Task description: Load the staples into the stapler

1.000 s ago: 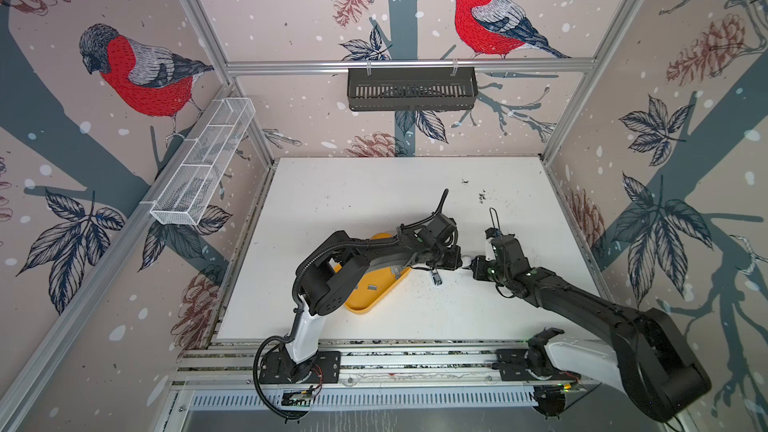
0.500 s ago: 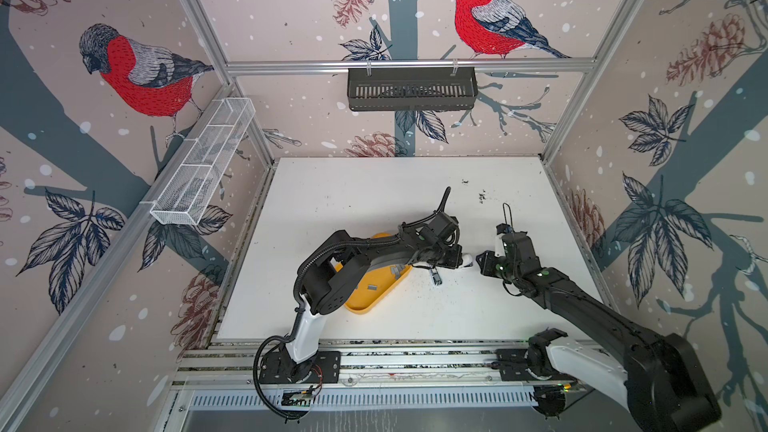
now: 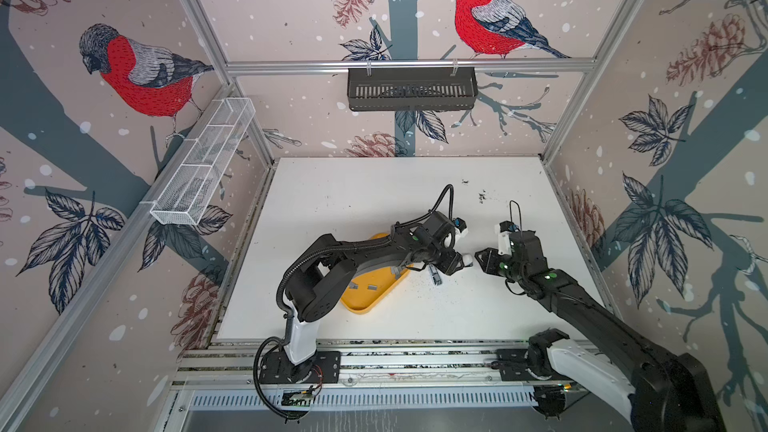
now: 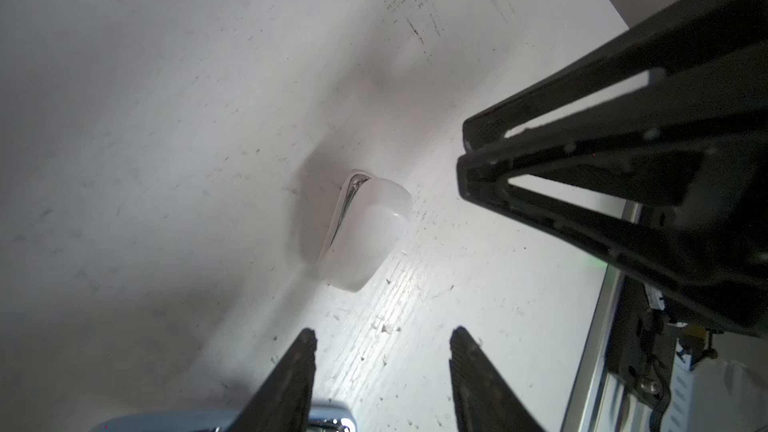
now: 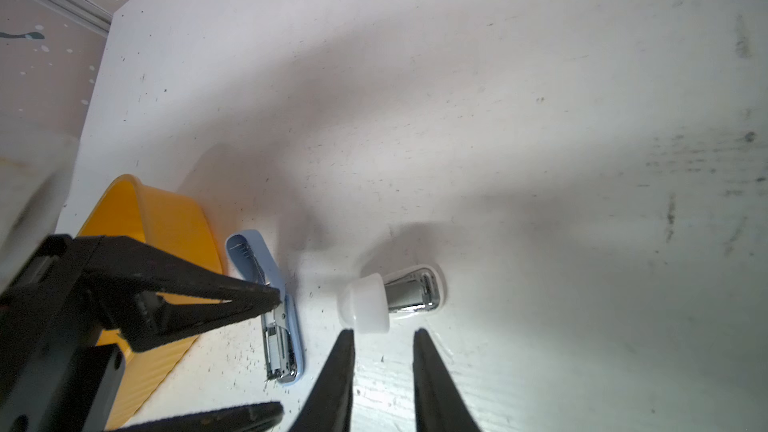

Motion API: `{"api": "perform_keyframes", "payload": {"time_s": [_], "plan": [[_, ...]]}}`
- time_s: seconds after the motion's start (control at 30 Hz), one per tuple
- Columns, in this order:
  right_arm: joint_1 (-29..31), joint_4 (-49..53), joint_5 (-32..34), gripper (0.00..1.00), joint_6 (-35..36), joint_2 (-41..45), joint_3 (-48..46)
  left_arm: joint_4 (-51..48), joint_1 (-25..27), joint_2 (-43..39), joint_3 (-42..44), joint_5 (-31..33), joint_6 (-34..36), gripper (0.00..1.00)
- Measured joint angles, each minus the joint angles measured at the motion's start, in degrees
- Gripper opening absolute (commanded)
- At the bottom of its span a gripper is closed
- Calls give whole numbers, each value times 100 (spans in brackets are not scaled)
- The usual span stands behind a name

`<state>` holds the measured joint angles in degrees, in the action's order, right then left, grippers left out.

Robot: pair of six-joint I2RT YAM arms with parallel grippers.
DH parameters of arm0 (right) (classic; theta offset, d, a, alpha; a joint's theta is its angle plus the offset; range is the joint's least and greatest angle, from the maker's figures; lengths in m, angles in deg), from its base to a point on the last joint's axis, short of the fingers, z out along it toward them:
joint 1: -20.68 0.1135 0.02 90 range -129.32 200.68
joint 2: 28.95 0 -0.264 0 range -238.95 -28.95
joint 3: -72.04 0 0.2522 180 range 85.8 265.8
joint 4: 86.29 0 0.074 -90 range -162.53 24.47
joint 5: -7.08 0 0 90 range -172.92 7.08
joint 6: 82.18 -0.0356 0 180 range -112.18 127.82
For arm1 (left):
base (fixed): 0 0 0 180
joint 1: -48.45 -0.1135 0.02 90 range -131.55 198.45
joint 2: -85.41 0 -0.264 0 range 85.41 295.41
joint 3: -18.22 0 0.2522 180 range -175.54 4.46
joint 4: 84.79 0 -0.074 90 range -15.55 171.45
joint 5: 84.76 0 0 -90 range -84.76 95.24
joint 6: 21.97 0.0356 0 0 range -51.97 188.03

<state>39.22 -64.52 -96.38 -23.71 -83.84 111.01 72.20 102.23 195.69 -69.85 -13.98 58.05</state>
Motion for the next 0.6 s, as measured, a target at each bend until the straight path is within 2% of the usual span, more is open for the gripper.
{"api": "perform_keyframes", "payload": {"time_s": [0.3, 0.6], "plan": [[-7, -118, -328, 26, 22, -339, -7, 103, 0, 426, -369, -20, 1034, 56], [4, -352, -444, 27, 28, -651, -11, 116, 0, 741, -675, -70, 1401, 54]]}}
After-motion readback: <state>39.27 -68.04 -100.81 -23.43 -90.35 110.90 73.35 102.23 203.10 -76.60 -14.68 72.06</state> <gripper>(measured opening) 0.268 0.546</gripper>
